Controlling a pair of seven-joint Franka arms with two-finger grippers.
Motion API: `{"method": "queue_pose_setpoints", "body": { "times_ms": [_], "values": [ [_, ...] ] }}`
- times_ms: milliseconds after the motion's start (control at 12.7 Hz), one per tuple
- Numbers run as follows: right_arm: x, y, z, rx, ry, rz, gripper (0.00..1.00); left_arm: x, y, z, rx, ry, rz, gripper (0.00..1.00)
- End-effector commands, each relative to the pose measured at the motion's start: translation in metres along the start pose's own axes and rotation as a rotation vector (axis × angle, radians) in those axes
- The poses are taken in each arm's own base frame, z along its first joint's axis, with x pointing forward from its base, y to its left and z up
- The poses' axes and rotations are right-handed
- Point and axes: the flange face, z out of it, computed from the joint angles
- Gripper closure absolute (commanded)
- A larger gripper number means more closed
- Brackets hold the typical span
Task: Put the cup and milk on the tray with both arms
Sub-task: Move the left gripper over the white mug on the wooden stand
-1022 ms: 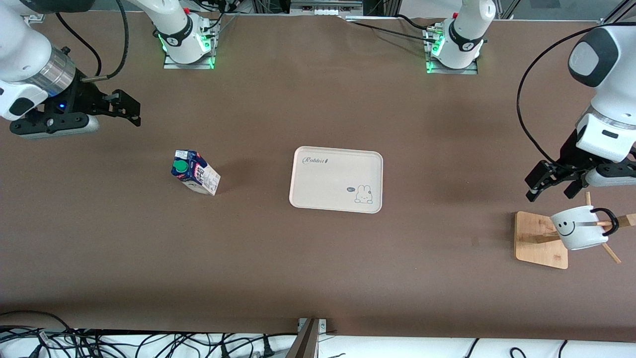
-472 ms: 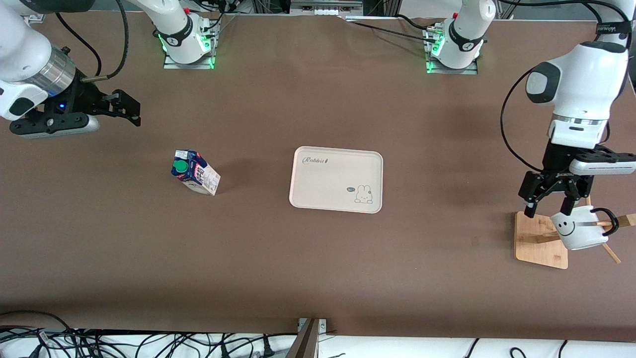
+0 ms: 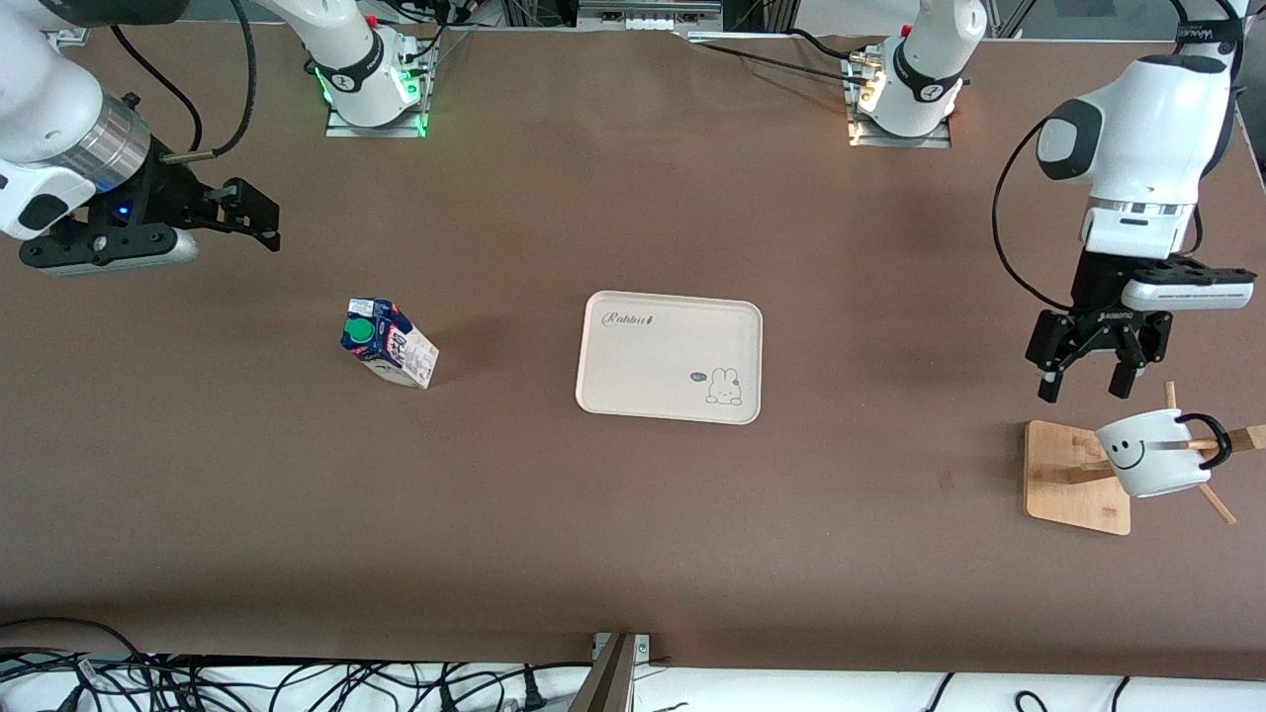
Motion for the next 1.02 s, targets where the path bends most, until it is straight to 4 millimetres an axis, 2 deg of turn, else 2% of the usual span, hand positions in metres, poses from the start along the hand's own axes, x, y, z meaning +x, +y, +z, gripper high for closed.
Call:
{"method": "queue_pose_setpoints", "body": {
  "times_ms": [0,236,472,944],
  "values": [
    [-0.006,-0.001,-0.003,-0.005,0.002,0.01,0.0,-0.01,-0.006,-0.014,0.009,0.01,-0.01,0.0],
    [-0.006,-0.001,-0.003,-0.005,0.002,0.01,0.0,-0.038,-0.028,0.006,0.024,0.08,-0.013,0.0],
    [-0.006,-0.001,-0.003,-0.005,0.002,0.01,0.0,-0.058,-0.047,0.023,0.031,0.073,0.064,0.0],
    [-0.006,-0.001,-0.003,-0.005,0.0,0.01,0.0,-0.069,-0.082,0.039,0.064,0.034,0.097,0.0]
  ]
}}
